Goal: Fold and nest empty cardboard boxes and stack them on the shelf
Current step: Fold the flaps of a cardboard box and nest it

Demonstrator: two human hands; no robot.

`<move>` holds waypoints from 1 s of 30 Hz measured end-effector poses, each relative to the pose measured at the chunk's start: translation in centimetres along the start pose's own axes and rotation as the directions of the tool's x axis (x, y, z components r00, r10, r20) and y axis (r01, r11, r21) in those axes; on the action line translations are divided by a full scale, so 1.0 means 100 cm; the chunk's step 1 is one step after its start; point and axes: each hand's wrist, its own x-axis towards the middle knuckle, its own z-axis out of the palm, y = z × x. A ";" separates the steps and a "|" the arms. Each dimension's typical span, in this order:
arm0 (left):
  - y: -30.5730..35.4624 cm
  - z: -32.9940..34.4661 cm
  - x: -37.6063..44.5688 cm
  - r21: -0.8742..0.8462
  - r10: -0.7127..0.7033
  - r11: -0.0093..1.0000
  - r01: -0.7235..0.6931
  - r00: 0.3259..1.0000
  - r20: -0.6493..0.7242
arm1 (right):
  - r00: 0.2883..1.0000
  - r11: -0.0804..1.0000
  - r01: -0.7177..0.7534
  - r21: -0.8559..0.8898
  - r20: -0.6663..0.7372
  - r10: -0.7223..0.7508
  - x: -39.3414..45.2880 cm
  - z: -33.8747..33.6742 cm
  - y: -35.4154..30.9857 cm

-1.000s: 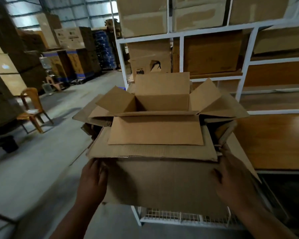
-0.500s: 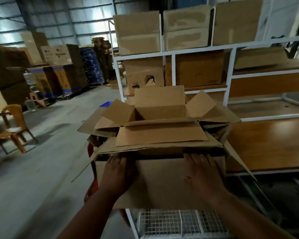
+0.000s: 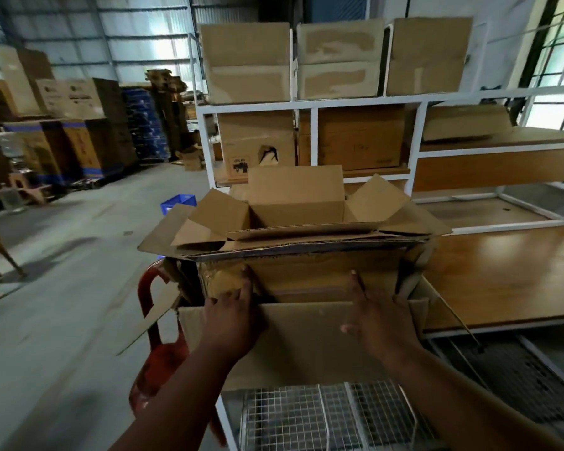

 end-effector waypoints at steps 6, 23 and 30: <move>0.071 0.009 0.021 -0.036 -0.017 0.999 0.018 0.999 0.031 | 1.000 0.995 -0.023 0.093 -0.014 0.025 0.014 0.007 0.071; 0.273 0.047 0.075 0.033 -0.092 0.995 0.091 0.995 0.031 | 0.997 0.996 -0.044 0.071 0.073 0.039 0.039 0.018 0.288; 0.280 0.043 0.101 0.055 -0.099 0.994 0.095 0.992 0.074 | 0.997 0.996 -0.031 0.086 0.069 0.025 0.072 0.021 0.291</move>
